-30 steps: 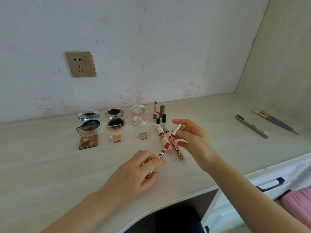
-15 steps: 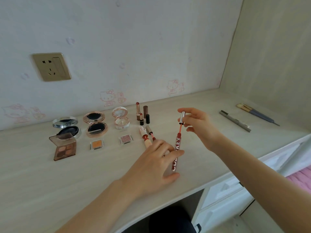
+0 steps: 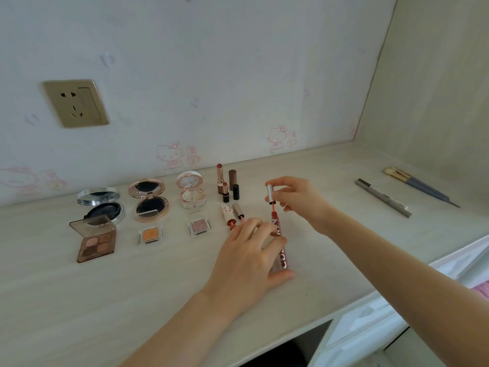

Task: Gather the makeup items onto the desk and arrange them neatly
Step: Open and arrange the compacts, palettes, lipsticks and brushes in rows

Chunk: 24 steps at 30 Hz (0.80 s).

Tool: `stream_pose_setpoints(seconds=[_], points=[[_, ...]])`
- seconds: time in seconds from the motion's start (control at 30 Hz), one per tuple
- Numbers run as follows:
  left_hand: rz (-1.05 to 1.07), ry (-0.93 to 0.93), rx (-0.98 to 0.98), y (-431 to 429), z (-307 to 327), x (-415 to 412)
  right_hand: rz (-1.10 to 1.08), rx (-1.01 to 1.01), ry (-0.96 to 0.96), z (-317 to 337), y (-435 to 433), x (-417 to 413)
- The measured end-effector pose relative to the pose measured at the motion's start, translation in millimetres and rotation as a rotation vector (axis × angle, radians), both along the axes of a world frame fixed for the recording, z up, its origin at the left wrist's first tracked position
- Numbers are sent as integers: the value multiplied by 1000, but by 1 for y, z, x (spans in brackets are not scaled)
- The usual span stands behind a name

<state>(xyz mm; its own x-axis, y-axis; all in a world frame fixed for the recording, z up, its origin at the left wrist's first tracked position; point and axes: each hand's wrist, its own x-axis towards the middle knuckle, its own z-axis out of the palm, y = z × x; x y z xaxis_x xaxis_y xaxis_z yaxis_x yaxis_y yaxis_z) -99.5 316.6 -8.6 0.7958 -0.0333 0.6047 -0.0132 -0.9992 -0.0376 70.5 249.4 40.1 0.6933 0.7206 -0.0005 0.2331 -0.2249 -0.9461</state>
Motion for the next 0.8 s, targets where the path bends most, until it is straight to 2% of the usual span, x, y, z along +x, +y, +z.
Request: stream_pose_setpoints(seconds=[0.2,0.8], points=[[-14,16,-2,4,-7,4,109,-101,-57,-4,17,-5],[-41,52,-129,0,-9,4,144,-254,-315,-20,49,4]])
